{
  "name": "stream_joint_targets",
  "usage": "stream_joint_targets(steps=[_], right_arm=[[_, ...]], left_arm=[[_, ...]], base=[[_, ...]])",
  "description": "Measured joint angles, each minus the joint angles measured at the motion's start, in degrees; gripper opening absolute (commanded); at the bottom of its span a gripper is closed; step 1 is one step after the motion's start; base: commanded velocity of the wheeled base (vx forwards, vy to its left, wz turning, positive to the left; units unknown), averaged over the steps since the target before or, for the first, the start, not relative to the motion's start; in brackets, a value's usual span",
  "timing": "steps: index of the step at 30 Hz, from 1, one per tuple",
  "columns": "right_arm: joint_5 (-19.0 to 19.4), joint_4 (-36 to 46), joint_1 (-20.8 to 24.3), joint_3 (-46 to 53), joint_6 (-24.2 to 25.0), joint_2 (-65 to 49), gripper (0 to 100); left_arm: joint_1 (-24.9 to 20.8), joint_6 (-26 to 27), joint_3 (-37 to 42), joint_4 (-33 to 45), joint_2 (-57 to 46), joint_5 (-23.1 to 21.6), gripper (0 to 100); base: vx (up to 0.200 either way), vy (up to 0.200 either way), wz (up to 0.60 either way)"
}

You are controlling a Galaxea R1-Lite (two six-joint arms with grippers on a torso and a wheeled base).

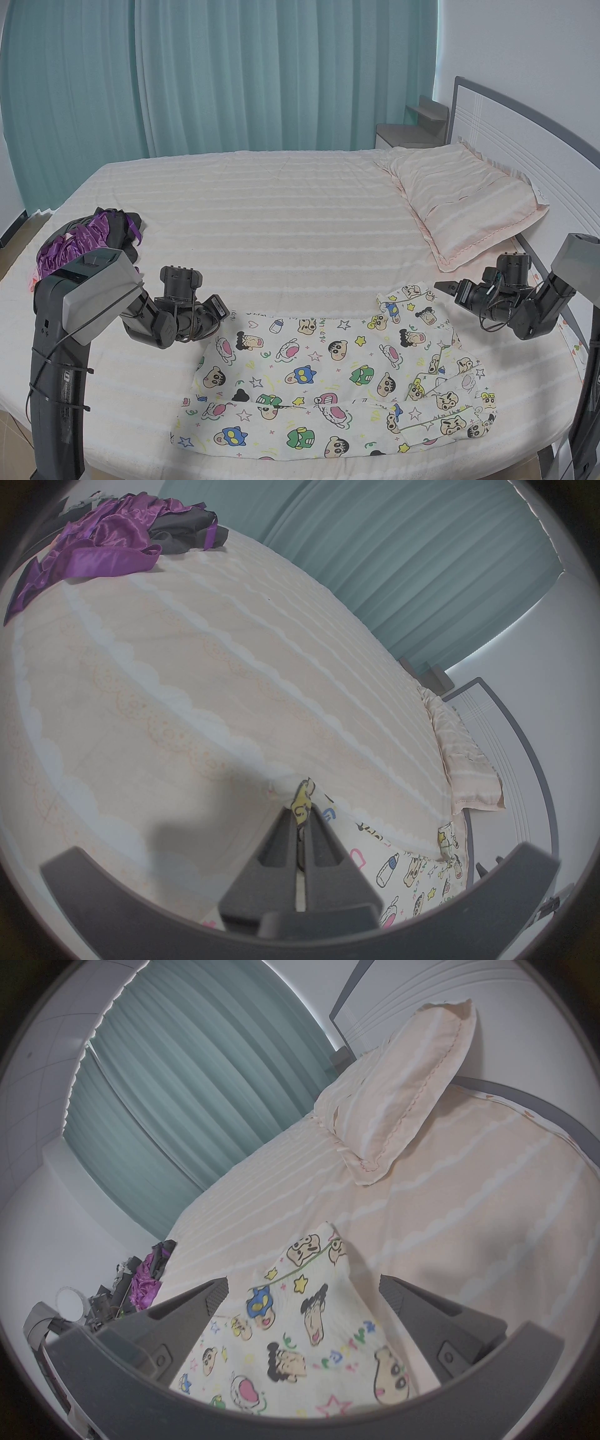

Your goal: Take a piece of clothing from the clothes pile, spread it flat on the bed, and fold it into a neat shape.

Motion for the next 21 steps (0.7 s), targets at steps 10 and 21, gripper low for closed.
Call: stream_joint_targets(steps=[10, 21], right_arm=[[-2.1, 10.5, 2.7, -13.0, 0.0, 8.6, 100], [-2.0, 13.9, 5.2, -18.1, 0.0, 12.4, 0]], left_arm=[[0.0, -0.2, 1.8, -1.6, -0.2, 0.0, 0], [0.0, -0.2, 1.9, -1.6, -0.2, 0.0, 0]], base=[[0.000, 0.000, 0.00], [0.000, 0.000, 0.00]])
